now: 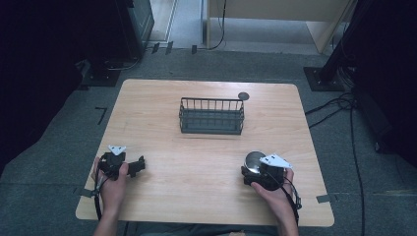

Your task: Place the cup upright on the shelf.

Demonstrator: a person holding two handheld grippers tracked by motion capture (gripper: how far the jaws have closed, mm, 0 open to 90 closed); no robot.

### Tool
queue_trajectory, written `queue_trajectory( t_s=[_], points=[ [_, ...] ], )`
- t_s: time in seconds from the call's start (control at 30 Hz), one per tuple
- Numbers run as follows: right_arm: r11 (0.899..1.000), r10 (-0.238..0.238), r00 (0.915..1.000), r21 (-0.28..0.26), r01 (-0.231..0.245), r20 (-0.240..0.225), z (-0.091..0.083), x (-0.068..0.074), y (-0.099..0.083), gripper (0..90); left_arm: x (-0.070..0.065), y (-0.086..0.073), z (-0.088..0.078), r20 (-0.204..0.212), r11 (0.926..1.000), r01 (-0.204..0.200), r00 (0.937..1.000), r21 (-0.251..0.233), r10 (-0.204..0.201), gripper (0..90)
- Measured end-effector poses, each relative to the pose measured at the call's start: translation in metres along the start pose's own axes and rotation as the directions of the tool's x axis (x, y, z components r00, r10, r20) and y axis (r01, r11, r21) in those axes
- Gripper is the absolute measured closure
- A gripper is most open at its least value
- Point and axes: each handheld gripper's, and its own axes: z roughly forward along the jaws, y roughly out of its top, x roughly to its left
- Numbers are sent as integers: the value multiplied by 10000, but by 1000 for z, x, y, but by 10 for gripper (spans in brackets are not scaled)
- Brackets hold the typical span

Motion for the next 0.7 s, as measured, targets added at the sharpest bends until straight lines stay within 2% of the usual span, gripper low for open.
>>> queue_trajectory(
  t_s=[0.27, 0.4, 0.7],
  points=[
    [9999, -52, 9997, -120, 55, 219, 1, 2, 2, 168, 0, 0, 0, 0, 10000, -5, 10000, 6, 5, 0],
    [9998, -184, 9991, -71, 186, 391, 1, 4, 3, 174, 0, 0, 0, 0, 10000, 1, 10000, 3, -1, 0],
    [9999, 85, 9983, -107, -79, 571, -1, 2, 9, 178, 0, 0, 0, 0, 10000, -2, 10000, 2, 2, 0]
  ],
)
